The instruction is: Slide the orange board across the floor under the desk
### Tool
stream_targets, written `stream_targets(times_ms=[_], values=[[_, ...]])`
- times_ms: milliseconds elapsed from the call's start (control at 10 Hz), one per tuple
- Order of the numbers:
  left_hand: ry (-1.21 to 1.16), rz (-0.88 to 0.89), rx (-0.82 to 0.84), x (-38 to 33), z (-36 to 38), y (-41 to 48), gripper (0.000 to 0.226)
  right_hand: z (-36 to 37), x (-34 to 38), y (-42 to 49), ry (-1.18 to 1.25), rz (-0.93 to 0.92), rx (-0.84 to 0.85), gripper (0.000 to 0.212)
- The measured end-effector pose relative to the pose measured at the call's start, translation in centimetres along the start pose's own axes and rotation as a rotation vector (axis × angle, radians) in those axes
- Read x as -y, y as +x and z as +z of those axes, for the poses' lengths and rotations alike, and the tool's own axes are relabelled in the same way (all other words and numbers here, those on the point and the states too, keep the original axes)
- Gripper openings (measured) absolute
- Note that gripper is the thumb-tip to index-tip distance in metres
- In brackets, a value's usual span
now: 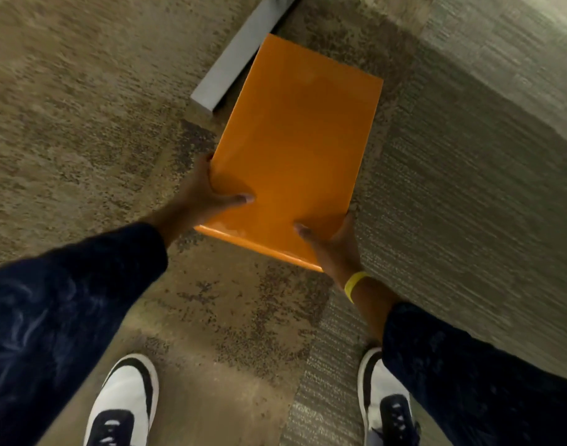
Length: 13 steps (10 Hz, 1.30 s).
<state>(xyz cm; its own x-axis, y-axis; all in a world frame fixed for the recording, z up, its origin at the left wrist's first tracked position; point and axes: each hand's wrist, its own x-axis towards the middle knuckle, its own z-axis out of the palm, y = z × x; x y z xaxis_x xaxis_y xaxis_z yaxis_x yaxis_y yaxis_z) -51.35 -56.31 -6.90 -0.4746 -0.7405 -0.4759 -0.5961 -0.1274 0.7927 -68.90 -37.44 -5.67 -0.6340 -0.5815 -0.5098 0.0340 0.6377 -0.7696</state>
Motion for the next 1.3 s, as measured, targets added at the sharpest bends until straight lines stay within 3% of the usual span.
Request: stream_targets(times_ms=[100,300,400,500,600,800,900,1000,1300], values=[[0.031,0.050,0.033,-2.3,-1.6,4.8,0.111,0.4,2.0,3.9,0.020,-0.042,-0.042,0.092],[0.092,0.099,0.023,-4.7,-2.9,10.8,0.100,2.3,4.8,8.6,0.016,-0.026,-0.087,0.109],[0.123,0.109,0.011,-5.2,-3.8,12.3,0.102,3.2,5.5,9.8,0.018,-0.029,-0.087,0.106],[0.178,0.118,-0.003,-5.7,-5.1,13.9,0.109,4.1,5.9,11.4,0.035,-0.028,-0.098,0.086],[0.198,0.116,-0.009,-5.6,-5.4,14.7,0.107,4.5,6.4,12.0,0.037,-0.037,-0.092,0.085],[0.233,0.137,-0.012,-5.3,-5.4,15.8,0.094,5.0,6.9,12.3,0.040,-0.055,-0.116,0.097],[0.331,0.152,0.007,-5.1,-6.0,15.5,0.108,4.9,6.9,12.0,-0.075,-0.041,-0.087,0.117],[0.436,0.160,-0.003,-4.9,-6.0,15.2,0.117,4.4,7.0,11.9,-0.210,-0.057,-0.096,0.122],[0.905,0.353,-0.065,-4.4,-4.4,9.9,0.101,3.5,7.4,10.2,-0.524,-0.215,-0.116,0.112]])
